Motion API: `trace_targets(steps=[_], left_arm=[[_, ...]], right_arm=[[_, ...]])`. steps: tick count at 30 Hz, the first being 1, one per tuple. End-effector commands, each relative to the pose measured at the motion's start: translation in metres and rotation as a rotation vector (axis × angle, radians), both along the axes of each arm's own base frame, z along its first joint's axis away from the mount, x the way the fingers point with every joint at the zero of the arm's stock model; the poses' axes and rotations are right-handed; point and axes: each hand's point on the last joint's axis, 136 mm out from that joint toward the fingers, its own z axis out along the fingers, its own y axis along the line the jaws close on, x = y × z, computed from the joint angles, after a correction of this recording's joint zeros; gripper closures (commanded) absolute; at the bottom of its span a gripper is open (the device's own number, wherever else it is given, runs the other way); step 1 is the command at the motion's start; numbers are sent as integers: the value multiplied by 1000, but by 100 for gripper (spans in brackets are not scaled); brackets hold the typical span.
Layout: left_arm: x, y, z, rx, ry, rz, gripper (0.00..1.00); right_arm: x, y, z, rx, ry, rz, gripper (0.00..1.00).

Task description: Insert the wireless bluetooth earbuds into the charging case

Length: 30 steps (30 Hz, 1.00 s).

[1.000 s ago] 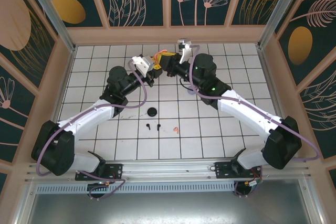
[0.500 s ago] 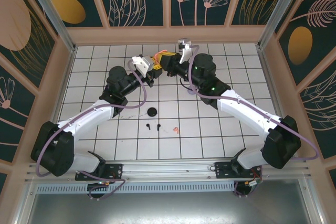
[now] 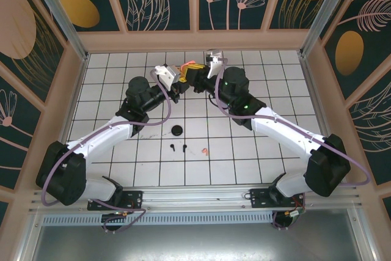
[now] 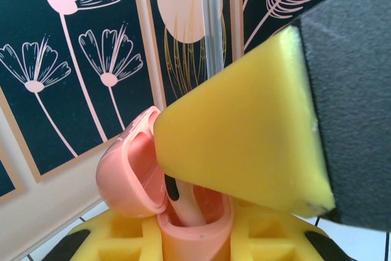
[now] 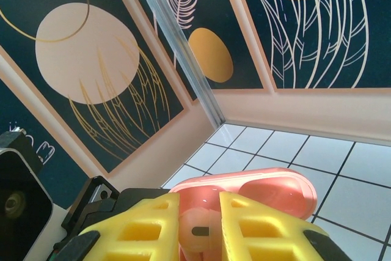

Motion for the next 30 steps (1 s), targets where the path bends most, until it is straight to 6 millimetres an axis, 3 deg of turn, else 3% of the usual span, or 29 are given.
trace_targets(steps=[1, 20, 25, 30], left_arm=[[-4, 2, 52, -92, -110, 6, 100], [-6, -1, 51, -87, -105, -7, 100], [-6, -1, 48, -85, -94, -9, 100], [-9, 2, 43, -94, -90, -4, 100]], right_arm=[[-7, 0, -9, -27, 12, 9, 78], [9, -8, 1, 1, 56, -75, 51], [5, -9, 24, 45, 46, -52, 37], [-7, -16, 61, 99, 19, -27, 33]])
